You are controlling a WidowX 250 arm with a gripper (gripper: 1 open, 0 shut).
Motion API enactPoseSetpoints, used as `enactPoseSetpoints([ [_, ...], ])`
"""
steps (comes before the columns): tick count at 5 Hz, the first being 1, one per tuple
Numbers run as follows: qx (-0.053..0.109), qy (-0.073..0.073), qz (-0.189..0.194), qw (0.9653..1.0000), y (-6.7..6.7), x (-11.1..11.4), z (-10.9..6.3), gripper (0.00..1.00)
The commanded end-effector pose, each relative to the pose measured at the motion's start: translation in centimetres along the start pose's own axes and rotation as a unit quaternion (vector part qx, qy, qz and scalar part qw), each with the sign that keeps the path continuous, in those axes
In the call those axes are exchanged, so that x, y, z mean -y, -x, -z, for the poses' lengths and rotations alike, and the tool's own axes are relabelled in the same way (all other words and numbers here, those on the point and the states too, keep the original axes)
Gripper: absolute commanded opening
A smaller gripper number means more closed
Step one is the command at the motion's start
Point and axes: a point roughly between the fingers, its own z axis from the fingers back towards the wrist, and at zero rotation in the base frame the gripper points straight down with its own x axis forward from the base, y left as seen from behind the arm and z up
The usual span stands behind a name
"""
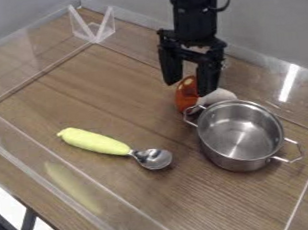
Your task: Put mushroom into the silver pot
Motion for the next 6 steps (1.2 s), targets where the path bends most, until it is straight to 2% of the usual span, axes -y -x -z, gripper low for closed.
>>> enactPoseSetpoints([
  [1, 0.033, -0.002, 0.002, 0.9994, -1.02, -0.28, -1.63, 1.00],
  [6, 0.031, -0.002, 0.023, 0.9992, -1.78, -0.54, -0.64, 1.00],
])
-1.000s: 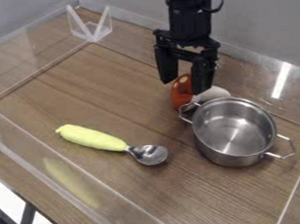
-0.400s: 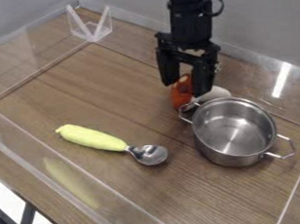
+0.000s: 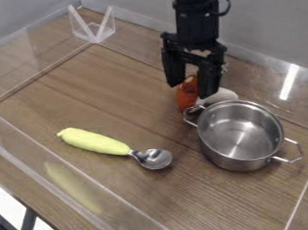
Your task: Put mushroom into the silver pot
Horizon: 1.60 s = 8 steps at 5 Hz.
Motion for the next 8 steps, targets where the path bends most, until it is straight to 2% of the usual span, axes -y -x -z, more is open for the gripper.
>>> enactPoseSetpoints([
  [1, 0.027, -0.006, 0.011, 0.9996, -1.0, -0.1, -0.9, 1.00],
  [3, 0.026, -0.011, 0.022, 0.9994, -1.5, -0.2, 0.3, 1.00],
  [4, 0.026, -0.012, 0.028, 0.9992, -1.7, -0.2, 0.6, 0.00],
  [8, 0.035, -0.020, 0.051, 0.9979, -1.3, 1.6, -0.6, 0.00],
])
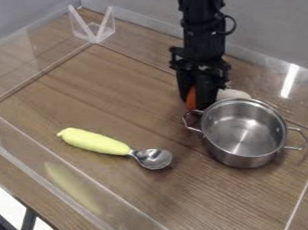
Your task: Put mushroom into the silver pot
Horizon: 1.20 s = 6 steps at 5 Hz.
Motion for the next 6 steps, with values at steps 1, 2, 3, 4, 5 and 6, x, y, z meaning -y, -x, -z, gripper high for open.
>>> enactPoseSetpoints([
  [1, 0.037, -0.015, 0.018, 0.9990, -0.4, 1.3, -2.8, 0.00],
  [2, 0.041, -0.017, 0.025, 0.9987, -0.3, 1.8, -3.0, 0.00],
  [3, 0.048, -0.021, 0.031, 0.9982, -0.2, 2.3, -3.5, 0.00],
  [4, 0.055, -0.024, 0.038, 0.9975, 0.0, 2.9, -4.1, 0.00],
  [5, 0.061, -0.027, 0.047, 0.9967, 0.4, 3.6, -4.9, 0.00],
  [6, 0.062, -0.027, 0.057, 0.9961, 0.7, 4.3, -5.2, 0.00],
])
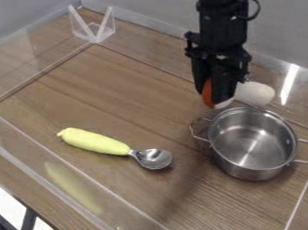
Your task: Put mushroom into the silver pot
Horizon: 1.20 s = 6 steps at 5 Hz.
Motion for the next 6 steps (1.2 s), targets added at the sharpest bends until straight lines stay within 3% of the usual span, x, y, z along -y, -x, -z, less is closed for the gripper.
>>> enactPoseSetpoints([
  [1, 0.035, -0.014, 0.021, 0.9991, -0.1, 1.5, -2.6, 0.00],
  [5, 0.023, -0.016, 0.071, 0.9971, 0.9, 3.8, -2.3, 0.00],
  [6, 0.017, -0.015, 0.073, 0.9971, 0.8, 4.1, -1.7, 1.00],
])
